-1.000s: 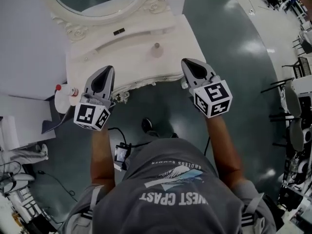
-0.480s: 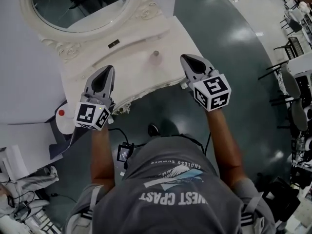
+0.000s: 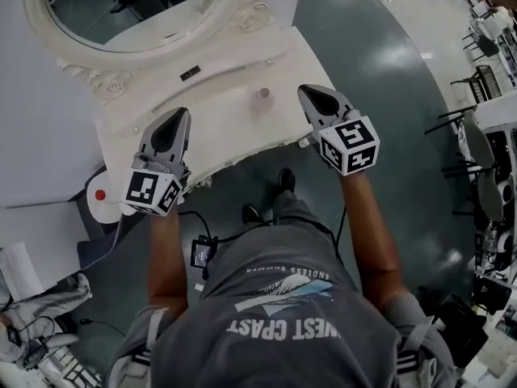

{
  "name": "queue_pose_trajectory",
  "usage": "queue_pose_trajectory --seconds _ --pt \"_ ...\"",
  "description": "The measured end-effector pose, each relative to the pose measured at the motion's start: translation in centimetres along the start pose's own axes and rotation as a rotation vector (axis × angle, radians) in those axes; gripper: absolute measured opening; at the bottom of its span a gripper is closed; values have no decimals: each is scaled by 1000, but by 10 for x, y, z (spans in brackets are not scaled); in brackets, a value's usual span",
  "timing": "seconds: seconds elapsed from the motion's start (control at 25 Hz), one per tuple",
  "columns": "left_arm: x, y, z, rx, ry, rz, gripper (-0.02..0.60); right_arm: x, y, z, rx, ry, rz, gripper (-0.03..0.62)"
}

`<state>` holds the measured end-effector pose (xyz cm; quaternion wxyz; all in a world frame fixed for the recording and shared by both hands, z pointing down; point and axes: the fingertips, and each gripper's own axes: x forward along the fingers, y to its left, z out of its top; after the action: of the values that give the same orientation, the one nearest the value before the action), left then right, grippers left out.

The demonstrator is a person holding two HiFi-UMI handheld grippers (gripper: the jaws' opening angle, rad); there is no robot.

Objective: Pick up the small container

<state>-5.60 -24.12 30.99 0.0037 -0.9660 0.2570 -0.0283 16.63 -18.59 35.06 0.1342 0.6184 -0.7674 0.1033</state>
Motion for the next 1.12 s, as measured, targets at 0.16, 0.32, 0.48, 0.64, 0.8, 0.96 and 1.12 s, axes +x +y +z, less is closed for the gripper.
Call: queue_pose_trajectory --seconds 0.16,0.32,0.48,0.64,0.8,0.96,1.12 --pt "7 11 -11 7 30 32 17 31 -8 -11 2 7 49 28" --pt "14 19 -19 -8 54 77 17 65 -13 -23 -9 23 120 28" --pt "26 22 -28 -28 73 102 17 93 -18 -40 -16 45 178 29" --pt "34 24 -45 -60 103 128 17 117 -22 -64 -20 72 230 31" --pt "38 28 -61 -77 128 144 17 136 -22 -85 -20 92 271 41" --pt "35 28 -79 -105 161 170 17 148 -19 -111 -15 128 310 61" --pt "36 29 -94 -120 182 178 17 163 -17 -129 -12 150 335 95"
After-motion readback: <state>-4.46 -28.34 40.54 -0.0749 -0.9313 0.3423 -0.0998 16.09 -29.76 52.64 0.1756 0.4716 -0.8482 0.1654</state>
